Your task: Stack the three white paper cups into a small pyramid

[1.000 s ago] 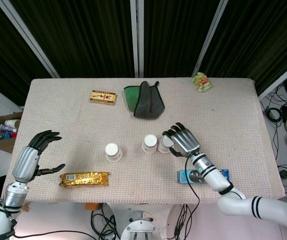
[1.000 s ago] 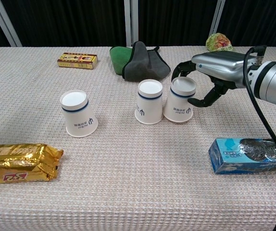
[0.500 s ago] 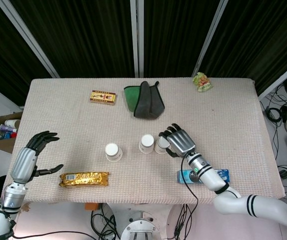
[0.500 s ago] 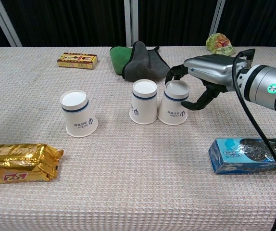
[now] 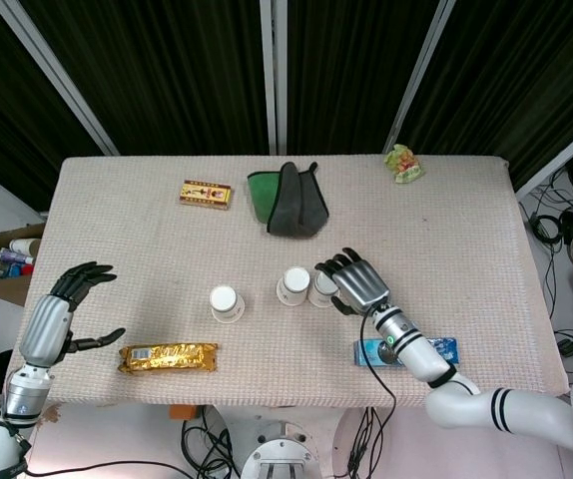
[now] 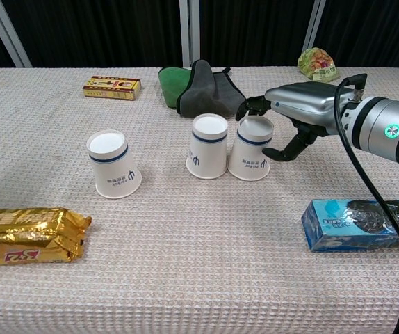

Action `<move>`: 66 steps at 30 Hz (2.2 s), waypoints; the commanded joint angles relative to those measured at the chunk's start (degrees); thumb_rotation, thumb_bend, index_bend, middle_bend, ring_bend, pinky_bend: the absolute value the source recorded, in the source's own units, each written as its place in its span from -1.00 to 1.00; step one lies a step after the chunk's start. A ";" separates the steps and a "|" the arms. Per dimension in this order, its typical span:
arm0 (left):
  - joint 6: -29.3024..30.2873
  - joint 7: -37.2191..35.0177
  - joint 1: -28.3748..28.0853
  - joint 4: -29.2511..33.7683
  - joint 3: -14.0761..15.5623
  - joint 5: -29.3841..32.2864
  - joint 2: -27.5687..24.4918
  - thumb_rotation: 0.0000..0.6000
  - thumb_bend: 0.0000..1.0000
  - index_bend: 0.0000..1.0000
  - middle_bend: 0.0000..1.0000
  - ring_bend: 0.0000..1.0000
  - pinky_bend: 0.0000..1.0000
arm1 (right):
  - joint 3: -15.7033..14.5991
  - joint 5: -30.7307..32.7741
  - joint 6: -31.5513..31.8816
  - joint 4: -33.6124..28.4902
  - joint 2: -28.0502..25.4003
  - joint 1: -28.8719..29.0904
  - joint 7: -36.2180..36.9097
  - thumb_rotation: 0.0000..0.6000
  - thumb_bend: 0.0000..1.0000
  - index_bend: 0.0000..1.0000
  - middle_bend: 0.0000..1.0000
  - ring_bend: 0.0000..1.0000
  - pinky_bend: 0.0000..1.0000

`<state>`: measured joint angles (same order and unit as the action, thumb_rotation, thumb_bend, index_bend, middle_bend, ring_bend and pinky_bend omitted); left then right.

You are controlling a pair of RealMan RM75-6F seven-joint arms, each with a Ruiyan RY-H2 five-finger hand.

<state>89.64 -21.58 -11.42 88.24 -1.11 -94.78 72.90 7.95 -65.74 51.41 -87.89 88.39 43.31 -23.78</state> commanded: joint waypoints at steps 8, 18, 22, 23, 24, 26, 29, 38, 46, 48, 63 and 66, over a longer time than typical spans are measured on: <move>-0.35 0.52 -0.23 0.32 -0.03 -0.25 -0.19 1.00 -1.00 -0.49 -0.60 -0.76 -0.70 | -0.45 0.16 0.63 -1.11 -0.89 -0.08 -0.18 1.00 -0.41 -0.78 -0.57 -0.70 -0.76; -13.02 6.83 -6.89 3.82 1.57 -2.01 -4.62 1.00 -1.00 -0.49 -0.60 -0.76 -0.70 | -2.31 -4.77 13.17 -14.91 -15.44 -7.51 -2.08 1.00 -0.41 -0.91 -0.68 -0.72 -0.80; -19.54 9.66 -10.84 5.95 0.46 -0.34 -5.07 1.00 -1.00 -0.49 -0.60 -0.76 -0.70 | -3.94 -8.11 19.40 -18.37 -21.20 -12.43 0.12 1.00 -0.41 -0.91 -0.67 -0.72 -0.80; -20.88 10.15 -11.72 6.45 0.18 0.03 -5.11 1.00 -1.00 -0.49 -0.61 -0.76 -0.70 | -4.29 -8.81 20.56 -18.72 -22.19 -13.45 0.84 1.00 -0.41 -0.91 -0.67 -0.73 -0.80; -22.63 10.78 -12.85 7.14 -0.14 0.53 -5.15 1.00 -1.00 -0.49 -0.61 -0.76 -0.69 | -4.73 -9.69 21.93 -18.96 -23.30 -14.71 1.80 1.00 -0.41 -0.91 -0.67 -0.72 -0.80; -25.32 11.79 -14.50 8.16 -0.55 1.41 -5.15 1.00 -1.00 -0.49 -0.61 -0.76 -0.68 | -5.34 -10.77 23.53 -19.10 -24.71 -16.38 3.21 1.00 -0.41 -0.91 -0.67 -0.72 -0.80; -30.08 13.89 -17.33 9.53 -1.62 3.94 -4.88 1.00 -1.00 -0.49 -0.61 -0.76 -0.64 | -6.08 -12.23 25.42 -18.88 -26.35 -18.60 5.45 1.00 -0.41 -0.91 -0.67 -0.72 -0.80; -37.91 24.99 -23.33 9.97 -5.30 13.37 -0.91 1.00 -0.98 -0.43 -0.61 -0.70 -0.53 | -6.53 -15.34 28.33 -17.00 -27.84 -22.56 11.01 1.00 -0.40 -0.91 -0.66 -0.72 -0.81; -41.71 34.88 -27.11 9.60 -5.87 21.26 3.30 1.00 -0.89 -0.41 -0.59 -0.68 -0.48 | -6.45 -16.04 28.07 -14.93 -27.51 -24.28 13.45 1.00 -0.40 -0.91 -0.65 -0.72 -0.81; -41.85 36.26 -27.78 9.36 -5.95 22.42 4.09 1.00 -0.88 -0.41 -0.58 -0.67 -0.46 | -6.38 -16.06 27.89 -14.36 -27.32 -24.63 14.00 1.00 -0.40 -0.91 -0.65 -0.72 -0.81; -40.40 40.69 -30.38 8.79 -6.44 27.69 5.72 1.00 -0.68 -0.39 -0.49 -0.54 -0.38 | -5.38 -16.22 26.94 -11.61 -26.56 -26.32 16.99 1.00 -0.39 -0.91 -0.64 -0.72 -0.81; -39.53 40.59 -30.27 9.19 -6.26 27.51 5.63 1.00 -0.68 -0.39 -0.49 -0.54 -0.38 | -5.22 -16.33 26.87 -11.31 -26.49 -26.59 17.26 1.00 -0.39 -0.91 -0.64 -0.72 -0.81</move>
<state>49.99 19.02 -41.69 97.24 -7.49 -67.22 78.60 2.71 -82.05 78.29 -99.23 61.88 16.76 -6.55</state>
